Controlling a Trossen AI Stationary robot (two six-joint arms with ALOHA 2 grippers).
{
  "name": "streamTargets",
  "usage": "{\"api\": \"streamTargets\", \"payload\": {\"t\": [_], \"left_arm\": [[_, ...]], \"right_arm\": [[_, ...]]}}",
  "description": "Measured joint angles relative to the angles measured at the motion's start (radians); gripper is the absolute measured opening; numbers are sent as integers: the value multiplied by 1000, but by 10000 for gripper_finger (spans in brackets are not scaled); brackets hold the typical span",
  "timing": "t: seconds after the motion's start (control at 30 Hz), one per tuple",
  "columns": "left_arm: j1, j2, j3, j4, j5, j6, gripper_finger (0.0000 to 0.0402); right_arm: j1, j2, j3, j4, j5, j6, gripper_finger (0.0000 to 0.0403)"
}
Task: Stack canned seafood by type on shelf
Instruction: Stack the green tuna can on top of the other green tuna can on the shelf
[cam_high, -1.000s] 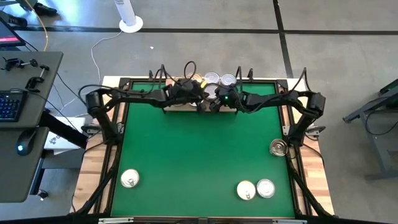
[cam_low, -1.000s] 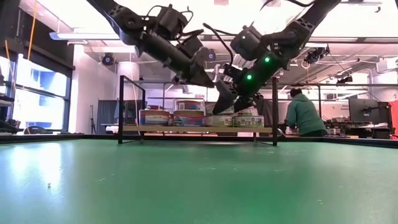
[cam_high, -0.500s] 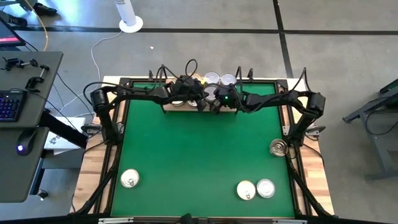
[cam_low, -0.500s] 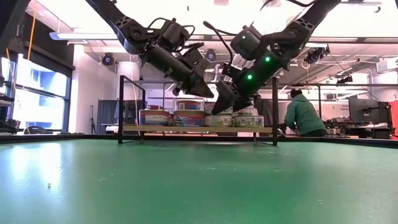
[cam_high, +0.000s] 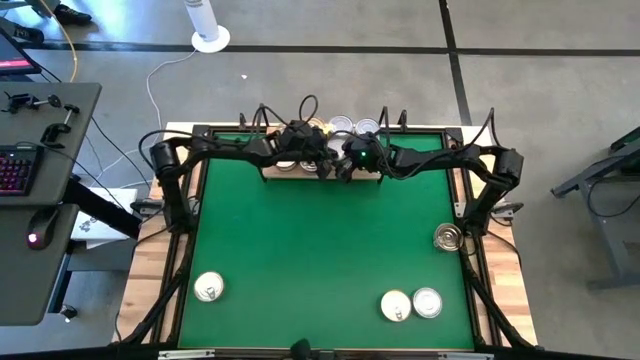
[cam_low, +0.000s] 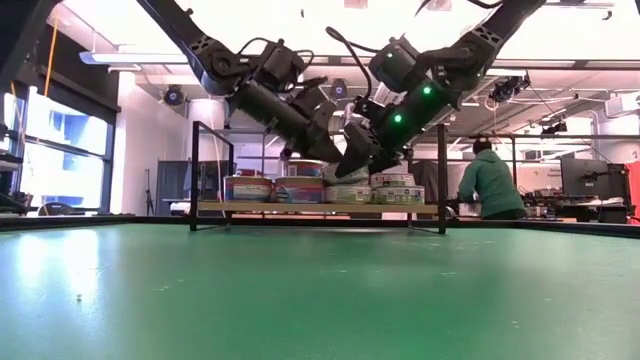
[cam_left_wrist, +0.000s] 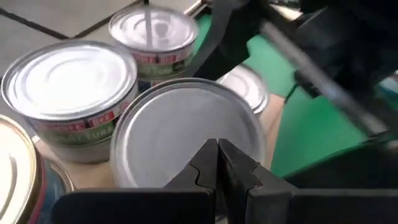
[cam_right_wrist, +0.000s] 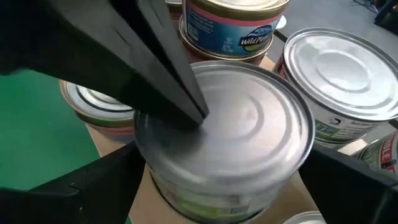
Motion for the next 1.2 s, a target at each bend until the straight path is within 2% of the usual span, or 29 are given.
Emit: {"api": "streamTargets", "payload": {"t": [0.37,0.9,1.2], "left_arm": [[10,29,0,8,3,-2,0],[1,30,0,3,-1,-1,0],[-25,25,-1,17,-15,6,0]], "right_arm": [[-7,-10,1,-44,7,-15,400],[11,-180,2,-158,8,-13,400],[24,-209,2,-191,9,-13,400]]}}
